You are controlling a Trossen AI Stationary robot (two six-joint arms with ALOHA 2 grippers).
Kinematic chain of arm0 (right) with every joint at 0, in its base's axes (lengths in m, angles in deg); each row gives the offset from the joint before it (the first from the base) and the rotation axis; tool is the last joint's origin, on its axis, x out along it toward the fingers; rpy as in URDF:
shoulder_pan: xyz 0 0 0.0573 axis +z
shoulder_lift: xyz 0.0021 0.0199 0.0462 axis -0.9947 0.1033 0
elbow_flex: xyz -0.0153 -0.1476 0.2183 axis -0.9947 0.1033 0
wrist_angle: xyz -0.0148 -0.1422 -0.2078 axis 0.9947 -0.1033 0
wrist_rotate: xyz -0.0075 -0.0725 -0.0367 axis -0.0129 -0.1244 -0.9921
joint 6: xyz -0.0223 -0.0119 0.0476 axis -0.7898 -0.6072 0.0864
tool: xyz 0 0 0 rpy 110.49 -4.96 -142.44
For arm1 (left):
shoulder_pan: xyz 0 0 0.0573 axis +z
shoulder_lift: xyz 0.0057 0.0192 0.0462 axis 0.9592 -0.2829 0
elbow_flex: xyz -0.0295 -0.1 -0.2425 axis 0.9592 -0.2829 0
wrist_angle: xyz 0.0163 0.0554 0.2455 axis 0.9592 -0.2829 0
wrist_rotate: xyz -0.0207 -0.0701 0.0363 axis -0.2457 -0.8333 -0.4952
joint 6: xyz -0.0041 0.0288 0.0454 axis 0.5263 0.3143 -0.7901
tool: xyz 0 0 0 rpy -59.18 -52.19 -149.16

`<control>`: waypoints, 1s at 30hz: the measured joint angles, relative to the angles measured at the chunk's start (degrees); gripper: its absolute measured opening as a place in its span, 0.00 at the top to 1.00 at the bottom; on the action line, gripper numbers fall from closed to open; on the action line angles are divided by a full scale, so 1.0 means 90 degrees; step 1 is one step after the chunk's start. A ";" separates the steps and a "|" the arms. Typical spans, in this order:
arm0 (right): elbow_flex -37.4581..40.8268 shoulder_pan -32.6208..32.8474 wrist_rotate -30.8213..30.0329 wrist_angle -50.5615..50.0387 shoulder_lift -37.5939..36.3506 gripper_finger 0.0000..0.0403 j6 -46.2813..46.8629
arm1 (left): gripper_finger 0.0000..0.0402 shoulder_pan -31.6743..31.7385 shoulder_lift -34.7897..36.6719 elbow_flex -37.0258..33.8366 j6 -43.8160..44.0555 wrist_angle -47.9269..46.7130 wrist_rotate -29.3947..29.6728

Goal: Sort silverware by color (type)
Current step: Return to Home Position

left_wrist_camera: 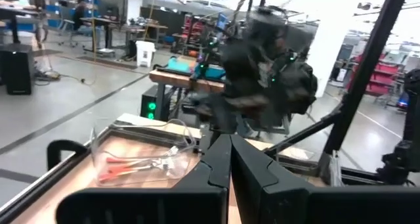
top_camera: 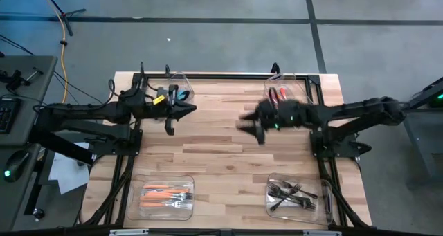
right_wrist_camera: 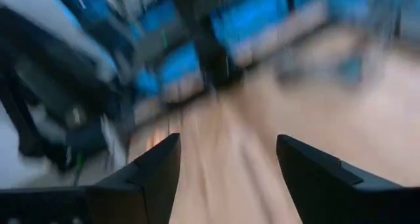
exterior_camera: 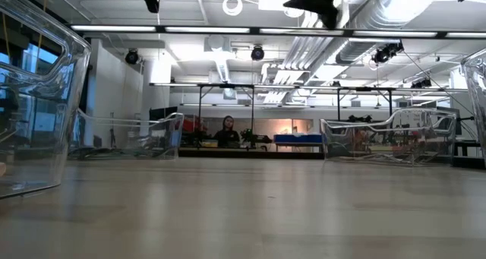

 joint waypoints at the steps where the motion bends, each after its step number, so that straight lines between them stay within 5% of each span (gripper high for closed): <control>1: 0.0000 -0.0256 0.0143 0.0522 0.0086 0.41 -0.0246 | 1.00 -0.0039 0.0002 0.0001 -0.0001 0.0013 0.0000; 5: -0.0002 -0.1109 0.0831 0.1917 0.0275 0.41 -0.0824 | 1.00 -0.0067 0.0000 0.0001 -0.0001 0.0019 -0.0004; 10: -0.0002 -0.1702 0.1531 0.2214 0.0280 0.46 -0.1170 | 1.00 -0.0046 0.0000 0.0001 -0.0004 0.0046 -0.0002; 19: -0.0002 -0.1793 0.2512 0.2201 0.0282 0.96 -0.1647 | 1.00 -0.0043 0.0000 0.0001 -0.0174 0.0056 0.0013; 30: -0.0002 -0.1777 0.2721 0.2202 0.0282 1.00 -0.2043 | 1.00 0.0000 0.0132 0.0001 -0.0179 -0.0242 0.0025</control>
